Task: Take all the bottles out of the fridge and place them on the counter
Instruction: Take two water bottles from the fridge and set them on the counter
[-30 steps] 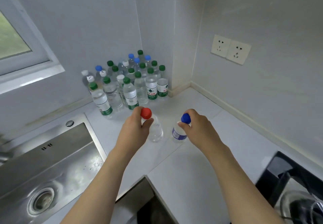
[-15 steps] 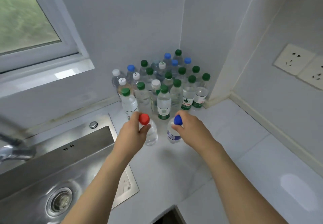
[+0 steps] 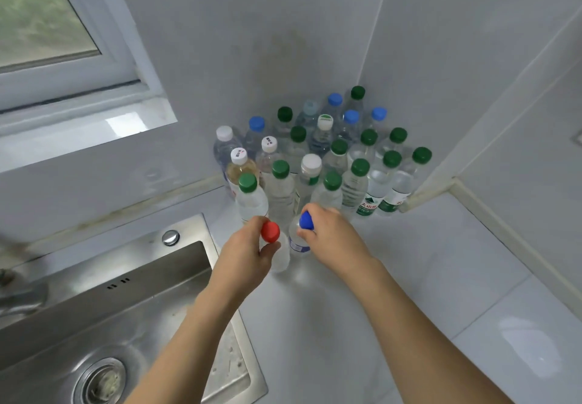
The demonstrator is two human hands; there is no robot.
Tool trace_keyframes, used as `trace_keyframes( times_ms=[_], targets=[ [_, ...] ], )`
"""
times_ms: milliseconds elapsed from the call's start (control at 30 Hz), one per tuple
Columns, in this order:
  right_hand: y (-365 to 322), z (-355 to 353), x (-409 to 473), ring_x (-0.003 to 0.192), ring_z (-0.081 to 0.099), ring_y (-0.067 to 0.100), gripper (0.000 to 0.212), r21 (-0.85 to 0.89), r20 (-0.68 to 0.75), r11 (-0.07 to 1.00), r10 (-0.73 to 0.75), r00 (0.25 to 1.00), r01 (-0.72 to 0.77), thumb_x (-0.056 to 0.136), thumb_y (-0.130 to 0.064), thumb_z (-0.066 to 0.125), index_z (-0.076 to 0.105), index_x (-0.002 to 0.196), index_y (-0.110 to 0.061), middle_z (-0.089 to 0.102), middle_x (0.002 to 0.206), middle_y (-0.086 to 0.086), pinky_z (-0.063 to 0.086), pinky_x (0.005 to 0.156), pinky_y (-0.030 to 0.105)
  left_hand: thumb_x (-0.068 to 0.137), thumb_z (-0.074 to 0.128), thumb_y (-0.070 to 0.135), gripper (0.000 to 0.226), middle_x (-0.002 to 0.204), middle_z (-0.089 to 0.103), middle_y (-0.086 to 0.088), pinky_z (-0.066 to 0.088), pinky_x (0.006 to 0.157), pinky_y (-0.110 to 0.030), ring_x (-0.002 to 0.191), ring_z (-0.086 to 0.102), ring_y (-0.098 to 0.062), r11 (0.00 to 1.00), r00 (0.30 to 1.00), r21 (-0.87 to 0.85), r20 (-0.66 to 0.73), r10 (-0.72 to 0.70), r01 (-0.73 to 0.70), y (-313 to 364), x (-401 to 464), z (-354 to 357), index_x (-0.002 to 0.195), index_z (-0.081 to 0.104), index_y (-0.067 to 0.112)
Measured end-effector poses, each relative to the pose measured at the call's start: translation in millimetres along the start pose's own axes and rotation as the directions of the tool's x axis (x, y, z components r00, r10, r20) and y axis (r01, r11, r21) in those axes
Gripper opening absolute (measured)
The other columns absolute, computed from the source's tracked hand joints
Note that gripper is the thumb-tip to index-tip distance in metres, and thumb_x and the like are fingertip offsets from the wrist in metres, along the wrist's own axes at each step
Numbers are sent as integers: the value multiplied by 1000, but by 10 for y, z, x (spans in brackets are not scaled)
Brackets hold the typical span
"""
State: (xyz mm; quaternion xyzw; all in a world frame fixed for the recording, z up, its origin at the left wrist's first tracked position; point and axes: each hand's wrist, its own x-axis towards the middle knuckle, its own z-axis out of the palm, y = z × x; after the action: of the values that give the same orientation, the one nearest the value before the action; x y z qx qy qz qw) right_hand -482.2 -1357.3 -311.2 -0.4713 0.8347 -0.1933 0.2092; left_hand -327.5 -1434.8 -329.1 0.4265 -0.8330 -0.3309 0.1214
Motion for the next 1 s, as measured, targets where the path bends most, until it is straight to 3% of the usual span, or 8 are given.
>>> trace_keyframes(
  times_ms=[300, 467, 633, 900, 1000],
  targets=[
    [0, 256, 200, 106, 49, 25, 22, -90, 6, 995, -34, 999, 34, 94, -23, 56, 53, 112, -9, 59, 105, 8, 44, 80, 34, 91, 62, 24, 22, 94, 62, 1, 47, 71, -35, 84, 56, -21, 1000, 999, 3, -29, 28, -28, -202, 212, 129, 110, 54, 19],
    [-2, 341, 270, 113, 49, 25, 31, -98, -17, 995, -35, 999, 33, 96, -21, 55, 50, 123, -8, 56, 120, 6, 42, 87, 33, 91, 63, 26, 22, 96, 61, 5, 47, 74, -34, 91, 53, -18, 999, 994, -7, -101, 35, -36, -241, 219, 226, 110, 55, 20],
    [11, 353, 276, 121, 49, 23, 43, -40, -5, 998, -56, 998, 56, 97, -18, 52, 40, 138, -14, 40, 143, -2, 40, 95, 32, 90, 64, 26, 23, 97, 62, 4, 43, 71, -30, 90, 53, -19, 999, 993, 29, -110, 41, -38, -228, 224, 234, 110, 55, 19],
    [57, 59, -121, 131, 43, 18, 53, 1, -81, 995, -95, 992, 96, 93, -22, 59, 39, 142, -14, 44, 144, 0, 32, 107, 26, 91, 63, 23, 33, 103, 62, 3, 38, 73, -24, 90, 56, -19, 991, 959, 66, -253, 126, -113, 27, 74, 84, 122, 56, 14],
    [120, -90, -377, 133, 40, 20, 54, -13, -124, 997, -71, 990, 70, 95, -23, 57, 37, 144, -14, 42, 146, 2, 30, 107, 26, 93, 59, 21, 33, 109, 63, -1, 47, 77, -31, 96, 58, -22, 980, 947, 102, -258, 191, -170, 144, 0, 62, 124, 54, 14]
  ],
)
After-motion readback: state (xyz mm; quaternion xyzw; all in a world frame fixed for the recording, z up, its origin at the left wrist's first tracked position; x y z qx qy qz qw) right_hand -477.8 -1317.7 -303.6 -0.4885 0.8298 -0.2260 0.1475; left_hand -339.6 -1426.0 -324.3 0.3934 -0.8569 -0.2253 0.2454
